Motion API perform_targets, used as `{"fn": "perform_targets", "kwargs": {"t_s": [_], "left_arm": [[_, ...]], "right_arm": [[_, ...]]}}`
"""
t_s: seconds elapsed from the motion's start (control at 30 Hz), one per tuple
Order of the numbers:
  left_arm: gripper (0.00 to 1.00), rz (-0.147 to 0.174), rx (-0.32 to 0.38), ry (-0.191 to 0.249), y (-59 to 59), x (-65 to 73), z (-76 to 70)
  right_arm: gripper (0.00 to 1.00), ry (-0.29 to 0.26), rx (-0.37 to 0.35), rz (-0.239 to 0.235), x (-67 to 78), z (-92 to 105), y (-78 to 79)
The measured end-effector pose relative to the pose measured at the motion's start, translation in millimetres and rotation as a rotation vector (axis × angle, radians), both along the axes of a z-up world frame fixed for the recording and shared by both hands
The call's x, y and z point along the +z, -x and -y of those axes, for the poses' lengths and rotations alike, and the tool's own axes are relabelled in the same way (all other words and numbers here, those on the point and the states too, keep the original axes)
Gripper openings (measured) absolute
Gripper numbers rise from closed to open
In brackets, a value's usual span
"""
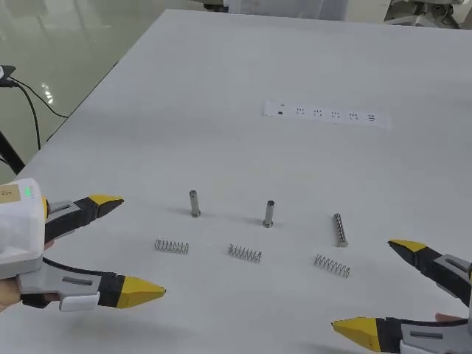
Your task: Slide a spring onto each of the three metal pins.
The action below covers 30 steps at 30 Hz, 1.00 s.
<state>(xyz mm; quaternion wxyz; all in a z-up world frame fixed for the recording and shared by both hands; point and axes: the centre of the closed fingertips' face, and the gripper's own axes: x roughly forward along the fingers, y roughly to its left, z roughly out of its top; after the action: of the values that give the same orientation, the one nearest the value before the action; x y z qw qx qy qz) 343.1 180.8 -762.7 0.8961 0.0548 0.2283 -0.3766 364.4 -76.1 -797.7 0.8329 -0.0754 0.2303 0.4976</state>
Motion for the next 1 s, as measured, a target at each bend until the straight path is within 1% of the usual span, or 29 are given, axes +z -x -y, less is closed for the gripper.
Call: {"fn": "perform_targets", "kwargs": {"t_s": [0.5,0.8,1.0], "left_arm": [[0.98,-0.003,-0.004,-0.001,1.3,-0.4,1.1],[0.98,0.002,-0.004,-0.002,1.1,0.7,0.5],[0.98,-0.003,-0.006,-0.003,2.7,-0.9,1.1]], "right_arm": [[0.99,-0.002,-0.006,0.001,-0.6,1.8,-1.0],[0.99,-0.002,-0.012,0.0,-0.8,2.8,-1.2],[0.99,0.0,-0.015,-0.001,-1.7,3.8,-1.9]]}}
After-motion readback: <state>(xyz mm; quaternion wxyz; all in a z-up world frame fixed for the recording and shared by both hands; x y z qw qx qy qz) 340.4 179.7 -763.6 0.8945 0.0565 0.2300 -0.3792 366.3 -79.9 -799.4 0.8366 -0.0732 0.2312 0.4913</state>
